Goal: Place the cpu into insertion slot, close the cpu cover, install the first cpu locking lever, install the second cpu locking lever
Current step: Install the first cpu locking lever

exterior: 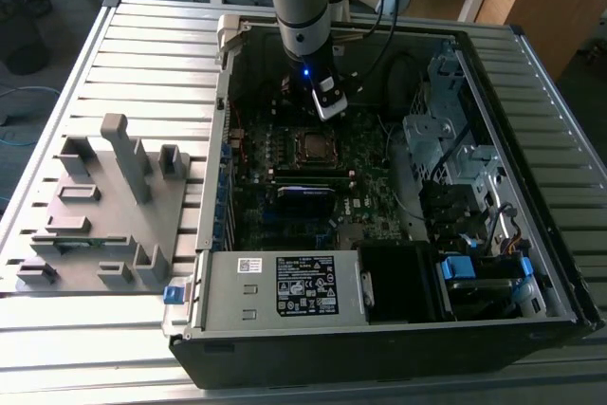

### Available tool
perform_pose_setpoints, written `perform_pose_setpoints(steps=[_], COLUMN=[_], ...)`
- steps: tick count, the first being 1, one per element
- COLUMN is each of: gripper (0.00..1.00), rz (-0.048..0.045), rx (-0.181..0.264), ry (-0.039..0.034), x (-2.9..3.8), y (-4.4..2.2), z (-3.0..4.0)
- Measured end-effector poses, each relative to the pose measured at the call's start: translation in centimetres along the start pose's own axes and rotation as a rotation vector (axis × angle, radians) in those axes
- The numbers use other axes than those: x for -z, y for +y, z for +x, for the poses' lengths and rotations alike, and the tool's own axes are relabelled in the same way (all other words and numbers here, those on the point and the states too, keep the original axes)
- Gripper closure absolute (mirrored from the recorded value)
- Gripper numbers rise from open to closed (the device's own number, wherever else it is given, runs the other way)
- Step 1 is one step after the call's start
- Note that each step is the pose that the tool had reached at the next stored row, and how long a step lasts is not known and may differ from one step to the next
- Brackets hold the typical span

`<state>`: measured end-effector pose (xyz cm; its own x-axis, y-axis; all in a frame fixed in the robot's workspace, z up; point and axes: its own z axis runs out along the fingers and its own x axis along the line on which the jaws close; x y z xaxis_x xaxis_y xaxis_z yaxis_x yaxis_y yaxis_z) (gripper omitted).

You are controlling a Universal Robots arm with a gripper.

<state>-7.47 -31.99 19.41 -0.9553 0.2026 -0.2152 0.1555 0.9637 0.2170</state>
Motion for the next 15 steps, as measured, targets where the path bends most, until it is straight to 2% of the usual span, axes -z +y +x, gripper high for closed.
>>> perform_pose_setpoints(steps=[9,15], gripper=[0.90,0.90], rz=[0.0016,0.0061], rx=[0.002,0.003], ry=[-0.0053,-0.0085], x=[-0.24,-0.37], y=[-0.05,-0.08], z=[0.05,0.08])
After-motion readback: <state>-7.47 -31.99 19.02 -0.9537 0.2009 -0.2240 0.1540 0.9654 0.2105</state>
